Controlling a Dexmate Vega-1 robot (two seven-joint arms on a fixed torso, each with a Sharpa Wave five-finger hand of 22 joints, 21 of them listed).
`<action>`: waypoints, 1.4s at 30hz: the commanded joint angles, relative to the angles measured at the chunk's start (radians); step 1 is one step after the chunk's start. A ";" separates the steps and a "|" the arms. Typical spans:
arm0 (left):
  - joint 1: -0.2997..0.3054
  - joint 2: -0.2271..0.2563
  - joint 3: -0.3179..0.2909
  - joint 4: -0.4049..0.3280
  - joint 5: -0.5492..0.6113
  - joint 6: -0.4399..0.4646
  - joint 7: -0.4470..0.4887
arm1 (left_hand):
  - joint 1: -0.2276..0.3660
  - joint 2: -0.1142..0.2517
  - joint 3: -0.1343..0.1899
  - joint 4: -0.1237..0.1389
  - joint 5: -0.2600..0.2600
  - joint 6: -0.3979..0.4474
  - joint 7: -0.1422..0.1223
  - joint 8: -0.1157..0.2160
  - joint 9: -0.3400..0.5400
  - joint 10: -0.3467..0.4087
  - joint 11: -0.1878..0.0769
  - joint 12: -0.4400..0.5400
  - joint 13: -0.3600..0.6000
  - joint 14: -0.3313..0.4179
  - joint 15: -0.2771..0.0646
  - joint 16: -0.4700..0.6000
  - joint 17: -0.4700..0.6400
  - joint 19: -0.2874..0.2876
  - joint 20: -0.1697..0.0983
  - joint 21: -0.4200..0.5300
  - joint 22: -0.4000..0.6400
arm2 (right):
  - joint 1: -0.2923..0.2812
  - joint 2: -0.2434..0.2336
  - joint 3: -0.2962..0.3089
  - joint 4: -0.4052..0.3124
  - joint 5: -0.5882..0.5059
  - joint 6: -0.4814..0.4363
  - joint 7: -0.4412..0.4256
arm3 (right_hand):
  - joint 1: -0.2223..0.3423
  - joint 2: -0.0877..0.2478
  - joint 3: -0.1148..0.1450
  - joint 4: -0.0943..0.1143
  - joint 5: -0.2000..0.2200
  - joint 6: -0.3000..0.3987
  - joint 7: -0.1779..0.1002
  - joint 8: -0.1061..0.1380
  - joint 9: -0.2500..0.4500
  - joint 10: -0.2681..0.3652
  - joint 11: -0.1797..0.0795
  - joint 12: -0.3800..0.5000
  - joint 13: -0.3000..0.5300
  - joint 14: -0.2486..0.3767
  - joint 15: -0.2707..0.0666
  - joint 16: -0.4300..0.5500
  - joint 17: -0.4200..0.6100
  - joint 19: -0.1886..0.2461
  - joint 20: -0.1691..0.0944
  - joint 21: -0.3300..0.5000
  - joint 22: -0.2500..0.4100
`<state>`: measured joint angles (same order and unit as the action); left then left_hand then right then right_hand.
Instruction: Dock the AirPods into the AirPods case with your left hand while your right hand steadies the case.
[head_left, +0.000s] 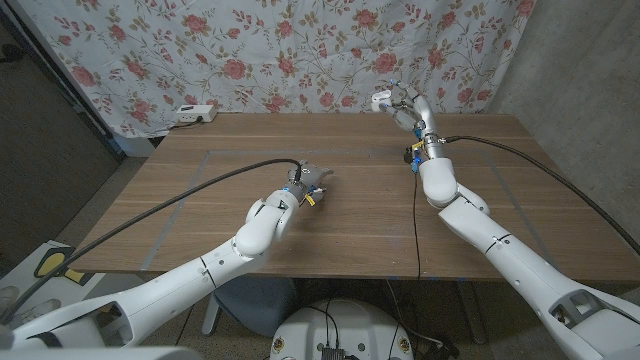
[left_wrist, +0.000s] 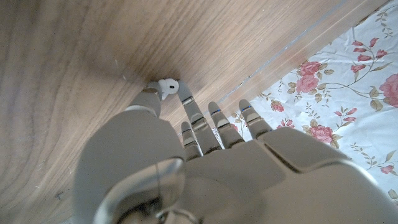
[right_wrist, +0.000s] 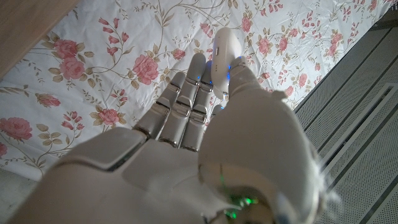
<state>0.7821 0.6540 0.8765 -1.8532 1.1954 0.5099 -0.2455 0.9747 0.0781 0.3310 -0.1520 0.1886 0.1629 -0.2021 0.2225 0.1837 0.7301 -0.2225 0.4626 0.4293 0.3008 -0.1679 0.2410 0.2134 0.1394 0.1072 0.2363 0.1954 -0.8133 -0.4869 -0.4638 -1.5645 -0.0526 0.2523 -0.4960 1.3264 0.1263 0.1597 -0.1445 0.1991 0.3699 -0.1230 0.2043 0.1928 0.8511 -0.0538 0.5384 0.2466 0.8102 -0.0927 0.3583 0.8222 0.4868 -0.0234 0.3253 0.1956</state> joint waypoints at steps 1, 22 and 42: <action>-0.010 -0.002 0.005 0.008 -0.014 -0.005 0.003 | 0.013 0.009 0.002 -0.006 0.006 0.008 -0.002 0.002 0.002 0.019 0.001 0.008 0.005 0.034 -0.026 0.007 0.002 0.011 -0.002 0.000 0.001 | 0.007 0.003 -0.002 0.010 0.004 0.001 0.003 | 0.002 0.011 0.000 -0.003 0.006 0.005 -0.001 0.005 0.003 0.139 -0.128 0.014 0.012 0.006 -0.149 -0.003 0.005 0.001 0.007 0.002 0.000; 0.004 0.005 -0.007 0.014 -0.056 -0.001 0.069 | 0.046 0.031 0.010 -0.014 0.011 0.012 0.006 -0.008 0.003 0.039 0.000 0.021 0.014 0.042 -0.033 0.009 0.003 0.024 -0.001 0.004 0.001 | 0.009 0.010 -0.006 0.009 0.009 -0.005 0.001 | 0.002 0.010 0.000 -0.004 0.006 0.007 -0.002 0.004 0.003 0.140 -0.128 0.015 0.012 0.008 -0.149 -0.004 0.007 0.002 0.007 0.002 0.000; 0.009 0.006 -0.013 -0.004 -0.064 0.018 0.132 | 0.079 0.039 0.011 -0.019 0.011 0.012 0.006 -0.017 0.004 0.065 -0.001 0.041 0.029 0.052 -0.033 0.012 0.004 0.032 -0.005 0.006 0.000 | -0.002 0.003 0.000 -0.004 0.012 -0.006 -0.001 | 0.002 0.010 0.000 -0.004 0.006 0.007 0.000 0.004 0.003 0.142 -0.128 0.015 0.011 0.010 -0.149 -0.006 0.008 0.002 0.009 0.002 0.000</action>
<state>0.7861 0.6577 0.8714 -1.8412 1.1340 0.5158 -0.1504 1.0453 0.1128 0.3421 -0.1686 0.1962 0.1716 -0.1929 0.2070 0.1836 0.7845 -0.2197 0.4971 0.4529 0.3254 -0.1750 0.2479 0.2136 0.1592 0.1018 0.2363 0.1955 -0.8084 -0.4809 -0.4678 -1.5648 -0.0444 0.2437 -0.4965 1.3269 0.1266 0.1597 -0.1445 0.1998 0.3698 -0.1231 0.2043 0.1928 0.8546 -0.0502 0.5414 0.2466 0.8100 -0.0924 0.3546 0.8269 0.4869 -0.0234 0.3253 0.1956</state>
